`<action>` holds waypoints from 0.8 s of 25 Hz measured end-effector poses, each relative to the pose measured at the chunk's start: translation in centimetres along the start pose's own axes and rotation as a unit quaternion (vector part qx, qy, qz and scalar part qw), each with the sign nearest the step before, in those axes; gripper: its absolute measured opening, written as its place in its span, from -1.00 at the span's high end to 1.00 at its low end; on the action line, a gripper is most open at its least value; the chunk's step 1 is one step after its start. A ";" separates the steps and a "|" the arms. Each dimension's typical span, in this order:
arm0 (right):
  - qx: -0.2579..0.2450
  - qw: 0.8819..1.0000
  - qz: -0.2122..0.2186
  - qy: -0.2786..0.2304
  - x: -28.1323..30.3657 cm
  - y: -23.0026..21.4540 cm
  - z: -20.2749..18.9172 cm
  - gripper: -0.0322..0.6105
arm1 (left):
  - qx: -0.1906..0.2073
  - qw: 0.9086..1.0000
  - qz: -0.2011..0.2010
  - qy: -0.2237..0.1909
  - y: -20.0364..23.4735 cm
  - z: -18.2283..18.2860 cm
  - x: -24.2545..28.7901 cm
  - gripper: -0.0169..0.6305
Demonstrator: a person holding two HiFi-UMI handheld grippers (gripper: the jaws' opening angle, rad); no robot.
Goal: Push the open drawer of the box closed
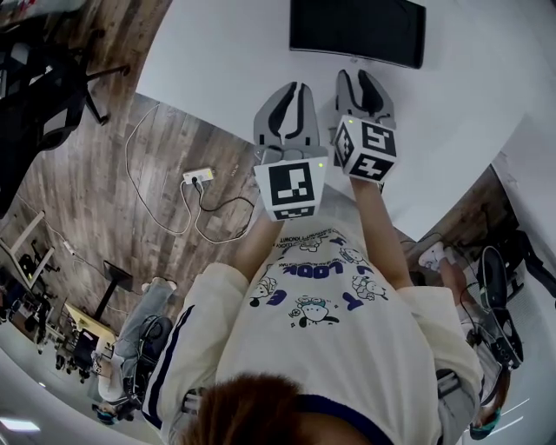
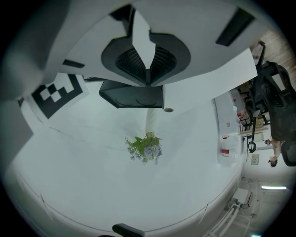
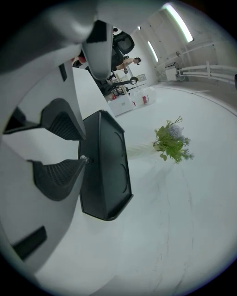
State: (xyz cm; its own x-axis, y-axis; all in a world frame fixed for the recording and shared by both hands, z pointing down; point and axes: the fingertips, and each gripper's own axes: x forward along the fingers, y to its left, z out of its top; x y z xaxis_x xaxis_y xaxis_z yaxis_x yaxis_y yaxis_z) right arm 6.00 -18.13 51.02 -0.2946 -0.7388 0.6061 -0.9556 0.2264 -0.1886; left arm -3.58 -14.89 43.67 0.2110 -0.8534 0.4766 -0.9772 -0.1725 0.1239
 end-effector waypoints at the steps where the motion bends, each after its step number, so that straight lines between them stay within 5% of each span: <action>1: -0.001 1.000 0.005 -0.007 -0.8 0.7 0.6 0.45 | 0.000 1.000 0.000 -0.005 0.1 0.5 -0.3 0.82; 10: -0.005 0.995 0.001 -0.097 -7.1 2.3 5.8 0.73 | 0.013 0.998 -0.009 -0.067 -0.8 5.2 -3.0 0.82; 20: -0.020 0.986 -0.001 -0.163 -13.1 3.9 8.8 0.76 | 0.026 0.992 -0.016 -0.120 -2.4 8.4 -7.6 0.82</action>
State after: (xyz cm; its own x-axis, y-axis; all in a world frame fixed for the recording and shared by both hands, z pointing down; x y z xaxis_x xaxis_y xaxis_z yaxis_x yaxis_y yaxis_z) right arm 6.13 -13.18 35.52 -0.2831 -0.9029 0.3236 -0.9573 0.2454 -0.1530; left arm -3.04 -12.08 32.44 0.2370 -0.9382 0.2522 -0.9711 -0.2217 0.0879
